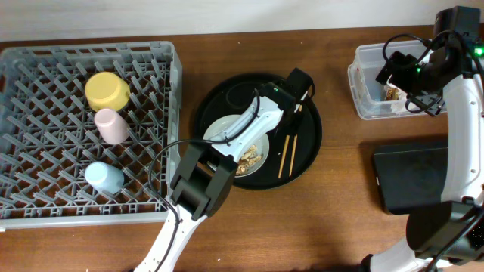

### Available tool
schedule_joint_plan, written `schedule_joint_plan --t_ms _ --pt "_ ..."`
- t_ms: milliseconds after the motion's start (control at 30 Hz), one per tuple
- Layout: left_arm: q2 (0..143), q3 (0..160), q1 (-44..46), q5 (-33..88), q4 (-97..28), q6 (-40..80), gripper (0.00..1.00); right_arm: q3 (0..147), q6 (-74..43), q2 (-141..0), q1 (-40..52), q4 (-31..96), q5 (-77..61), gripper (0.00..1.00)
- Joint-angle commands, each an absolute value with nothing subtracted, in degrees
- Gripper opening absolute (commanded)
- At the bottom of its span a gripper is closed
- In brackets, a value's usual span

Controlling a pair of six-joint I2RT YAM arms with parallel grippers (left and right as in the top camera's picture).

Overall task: Sort waste into correct bins and load items into the dishwasher rack
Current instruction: 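Close the left gripper on the chopsticks and lift them, then carry the chopsticks left and drop them into the rack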

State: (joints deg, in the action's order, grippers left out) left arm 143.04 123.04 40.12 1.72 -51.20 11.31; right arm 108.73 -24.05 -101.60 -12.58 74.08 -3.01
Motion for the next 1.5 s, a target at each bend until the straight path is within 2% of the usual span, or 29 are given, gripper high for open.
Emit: schedule_joint_plan --t_ms 0,33,200,233,400,500,633,833,933,1067,1233,1367,1467 --pt "143.68 122.1 39.99 1.83 -51.48 10.63 0.35 108.9 -24.49 -101.54 -12.78 74.11 -2.72 0.98" --pt "143.68 122.1 39.99 1.72 -51.55 10.63 0.32 108.9 -24.49 -101.54 -12.78 74.11 -2.72 0.99" --pt "143.7 120.77 41.63 1.26 -51.33 10.63 0.32 108.9 -24.49 -101.54 -12.78 74.11 -2.72 0.98" --pt "143.68 120.77 42.04 0.03 -51.31 10.63 0.27 108.9 -24.49 -101.54 -12.78 74.11 -2.72 0.98" --pt "143.68 120.79 43.72 -6.83 -52.27 10.63 0.21 108.9 -24.49 -101.54 -12.78 74.11 -2.72 0.99" --pt "143.68 120.79 43.83 -6.7 -52.38 10.63 0.16 108.9 -24.49 -101.54 -12.78 74.11 -2.72 0.98" --pt "143.65 121.73 43.83 -6.72 -53.8 10.63 0.01 108.9 -24.49 -101.54 -12.78 74.11 -2.72 0.99" --pt "143.65 129.97 43.59 -6.68 -60.62 11.07 0.01 108.9 -24.49 -101.54 -12.78 74.11 -2.72 0.98" --pt "143.65 142.5 42.09 -5.04 -69.06 13.28 0.01 108.9 -24.49 -101.54 -12.78 74.11 -2.72 0.98" --pt "143.65 159.98 35.31 -4.8 -82.0 16.36 0.01 108.9 -24.49 -101.54 -12.78 74.11 -2.72 0.98" --pt "143.65 165.31 19.51 -2.96 -92.73 24.23 0.01 108.9 -24.49 -101.54 -12.78 74.11 -2.72 0.99" --pt "143.68 165.31 5.93 3.7 -94.15 24.03 0.01 108.9 -24.49 -101.54 -12.78 74.11 -2.72 0.99" --pt "143.68 165.25 -0.01 3.73 -93.6 13.69 0.01 108.9 -24.49 -101.54 -12.78 74.11 -2.72 0.98"
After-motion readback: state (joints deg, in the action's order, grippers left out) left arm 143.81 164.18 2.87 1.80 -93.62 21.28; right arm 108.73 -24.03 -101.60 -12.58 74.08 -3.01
